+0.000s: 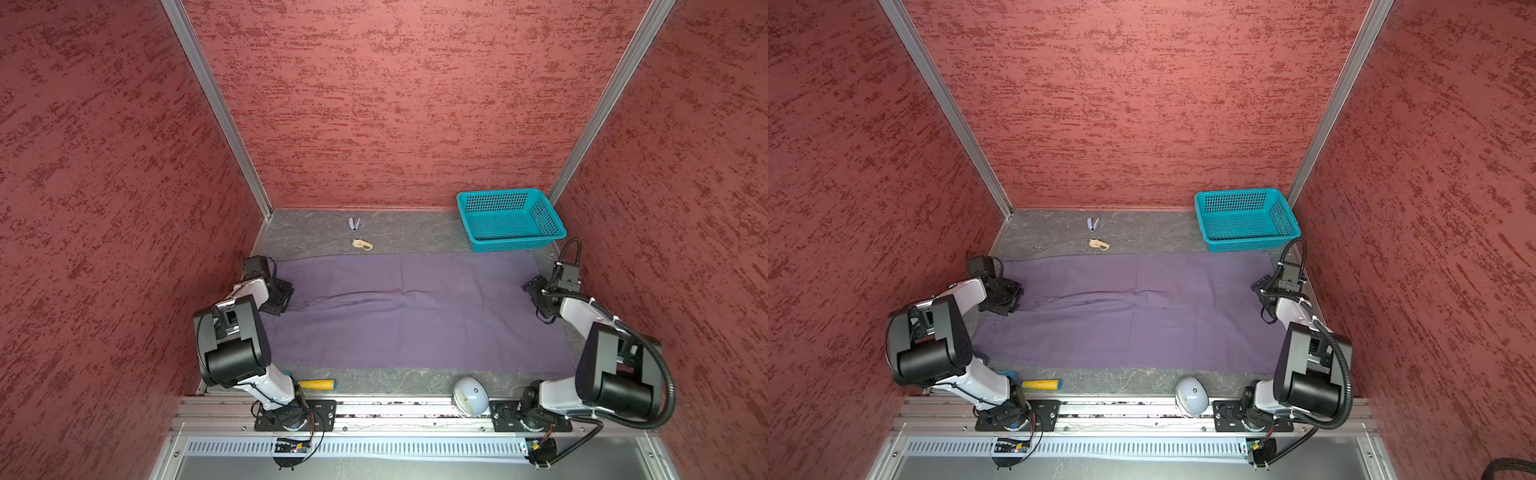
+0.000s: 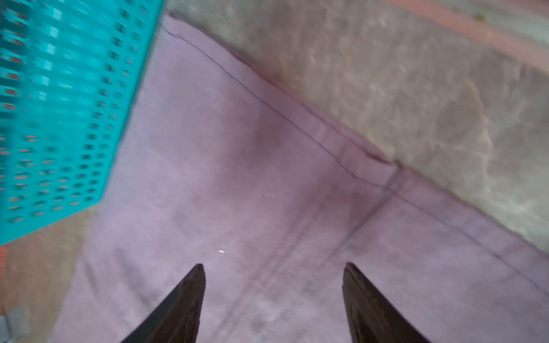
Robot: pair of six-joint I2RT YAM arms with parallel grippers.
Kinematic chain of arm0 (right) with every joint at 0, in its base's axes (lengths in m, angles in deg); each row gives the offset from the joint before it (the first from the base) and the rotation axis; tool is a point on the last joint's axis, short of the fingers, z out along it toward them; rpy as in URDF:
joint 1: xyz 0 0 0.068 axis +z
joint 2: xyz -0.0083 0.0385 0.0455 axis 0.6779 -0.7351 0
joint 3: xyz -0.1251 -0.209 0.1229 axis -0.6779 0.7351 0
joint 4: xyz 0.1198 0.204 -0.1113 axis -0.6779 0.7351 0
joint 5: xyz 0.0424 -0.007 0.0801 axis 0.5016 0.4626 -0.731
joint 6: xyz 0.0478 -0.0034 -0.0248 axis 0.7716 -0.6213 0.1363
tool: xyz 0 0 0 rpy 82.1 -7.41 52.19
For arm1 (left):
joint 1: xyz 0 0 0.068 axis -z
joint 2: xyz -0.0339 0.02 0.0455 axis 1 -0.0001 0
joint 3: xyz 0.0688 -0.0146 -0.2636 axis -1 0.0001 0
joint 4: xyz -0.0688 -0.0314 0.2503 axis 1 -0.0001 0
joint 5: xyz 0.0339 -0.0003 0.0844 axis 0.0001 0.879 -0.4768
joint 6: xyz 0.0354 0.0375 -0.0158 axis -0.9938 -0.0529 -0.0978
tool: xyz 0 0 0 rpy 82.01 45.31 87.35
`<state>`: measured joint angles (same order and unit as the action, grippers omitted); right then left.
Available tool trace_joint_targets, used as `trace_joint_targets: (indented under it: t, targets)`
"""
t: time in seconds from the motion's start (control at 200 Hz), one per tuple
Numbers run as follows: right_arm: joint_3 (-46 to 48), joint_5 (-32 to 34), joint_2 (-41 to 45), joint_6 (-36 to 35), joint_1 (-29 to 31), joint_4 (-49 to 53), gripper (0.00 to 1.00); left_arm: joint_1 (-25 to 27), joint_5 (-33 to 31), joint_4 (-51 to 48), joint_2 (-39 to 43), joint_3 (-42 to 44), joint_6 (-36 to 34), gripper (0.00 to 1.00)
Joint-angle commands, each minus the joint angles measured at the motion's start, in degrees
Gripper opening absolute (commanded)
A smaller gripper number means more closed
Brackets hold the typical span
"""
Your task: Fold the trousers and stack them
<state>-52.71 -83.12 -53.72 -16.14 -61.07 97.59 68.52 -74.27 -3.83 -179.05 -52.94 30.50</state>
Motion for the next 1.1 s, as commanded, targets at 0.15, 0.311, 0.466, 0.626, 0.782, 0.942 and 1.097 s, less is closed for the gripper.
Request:
trace_joint_targets:
  t: [0.15, 0.311, 0.466, 0.626, 0.782, 0.942, 1.097]
  targets:
    - [-5.3, -1.5, -0.9, -2.7, -1.0, 0.0, 0.17, 1.1, -2.2, -6.0, 3.3, 1.3, -1.9, 0.4]
    - [-8.3, -6.3, -6.1, -2.6, -1.0, -0.6, 0.0, 2.8, -2.0, -9.4, 8.8, 0.4, -3.4, 0.43]
    - [-7.2, -6.1, -5.9, -3.8, -1.0, -0.3, 0.0, 4.8, -4.9, -14.9, 17.0, -0.9, -6.0, 0.52]
    - [-8.0, -4.9, -6.1, -7.4, -1.0, 2.3, 0.0, 5.5, -5.3, -17.7, 22.5, -0.4, -7.6, 0.51]
    - [-6.9, -6.3, -6.0, -7.1, 0.8, 1.1, 0.0, 15.2, -5.9, -18.3, 22.6, -0.3, -6.7, 0.45]
    - [-6.6, -7.0, -7.1, -6.0, 8.7, -2.1, 0.0, 32.2, -8.9, -16.8, 17.3, -3.5, -6.6, 0.45]
    - [-8.1, -5.5, -6.5, -7.2, 20.9, -8.0, 0.0, 42.3, -8.6, -13.6, 10.2, -5.5, -7.0, 0.46]
